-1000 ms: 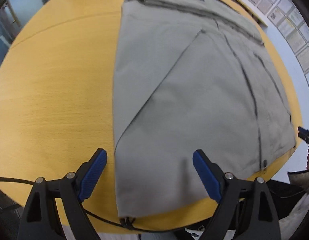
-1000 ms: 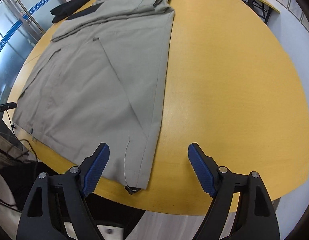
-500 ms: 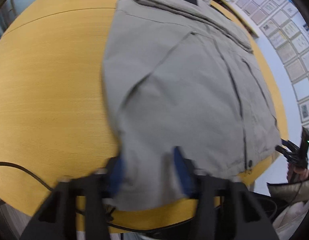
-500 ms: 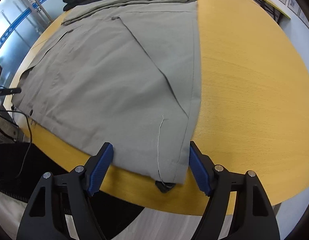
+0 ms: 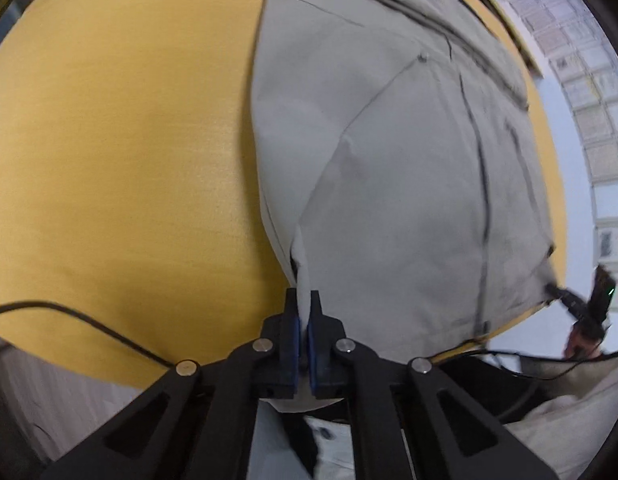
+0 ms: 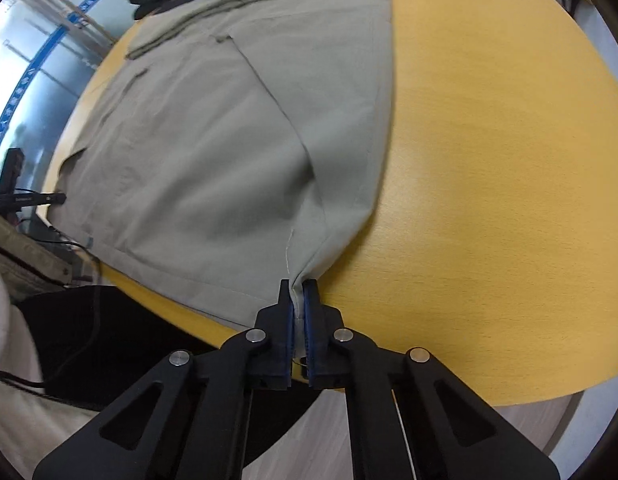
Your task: Fold clothes
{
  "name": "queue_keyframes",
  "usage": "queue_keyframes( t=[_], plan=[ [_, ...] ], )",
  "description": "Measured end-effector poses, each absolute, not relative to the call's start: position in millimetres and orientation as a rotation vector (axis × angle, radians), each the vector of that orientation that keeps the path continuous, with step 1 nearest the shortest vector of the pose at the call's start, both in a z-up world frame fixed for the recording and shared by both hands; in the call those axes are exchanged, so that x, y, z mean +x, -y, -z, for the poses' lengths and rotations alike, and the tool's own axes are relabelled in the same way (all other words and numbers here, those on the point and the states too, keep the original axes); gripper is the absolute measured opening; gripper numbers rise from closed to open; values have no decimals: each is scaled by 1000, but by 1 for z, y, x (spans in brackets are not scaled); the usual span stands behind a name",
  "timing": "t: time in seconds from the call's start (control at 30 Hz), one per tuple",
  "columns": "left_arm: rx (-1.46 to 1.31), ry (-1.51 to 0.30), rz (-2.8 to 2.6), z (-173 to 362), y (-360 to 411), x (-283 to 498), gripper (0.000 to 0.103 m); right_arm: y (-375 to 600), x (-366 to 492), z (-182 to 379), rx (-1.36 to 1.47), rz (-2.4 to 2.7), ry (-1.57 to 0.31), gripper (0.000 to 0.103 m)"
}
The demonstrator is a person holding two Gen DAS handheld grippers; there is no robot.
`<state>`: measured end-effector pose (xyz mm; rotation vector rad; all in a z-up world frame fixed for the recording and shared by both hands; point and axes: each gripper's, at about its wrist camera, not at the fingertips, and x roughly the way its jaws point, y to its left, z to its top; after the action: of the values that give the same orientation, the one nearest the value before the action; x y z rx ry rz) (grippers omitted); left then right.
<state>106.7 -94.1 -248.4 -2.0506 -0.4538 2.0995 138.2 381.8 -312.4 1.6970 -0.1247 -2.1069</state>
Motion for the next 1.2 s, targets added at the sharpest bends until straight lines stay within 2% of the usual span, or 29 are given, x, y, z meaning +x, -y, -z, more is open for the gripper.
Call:
queue_keyframes(
  t=[0.33, 0.6, 0.83, 1.0, 1.2],
  plan=[
    [-1719, 946, -1996, 168, 109, 19, 2, -315, 42, 163, 1241, 2269, 91, 3],
    [-1461, 1214, -2002, 118, 139, -78, 2, -308, -71, 111, 978, 2409, 121, 3],
    [-1338, 1321, -2130, 111, 159, -169, 3, -330, -183, 116, 854, 2431, 184, 3],
    [-1329, 1350, -2190, 152, 149, -244, 3, -353, -265, 171, 934, 2453, 253, 3],
    [-1326, 1316, -2226, 189, 141, -316, 3, -380, -324, 217, 962, 2489, 356, 3]
  ],
)
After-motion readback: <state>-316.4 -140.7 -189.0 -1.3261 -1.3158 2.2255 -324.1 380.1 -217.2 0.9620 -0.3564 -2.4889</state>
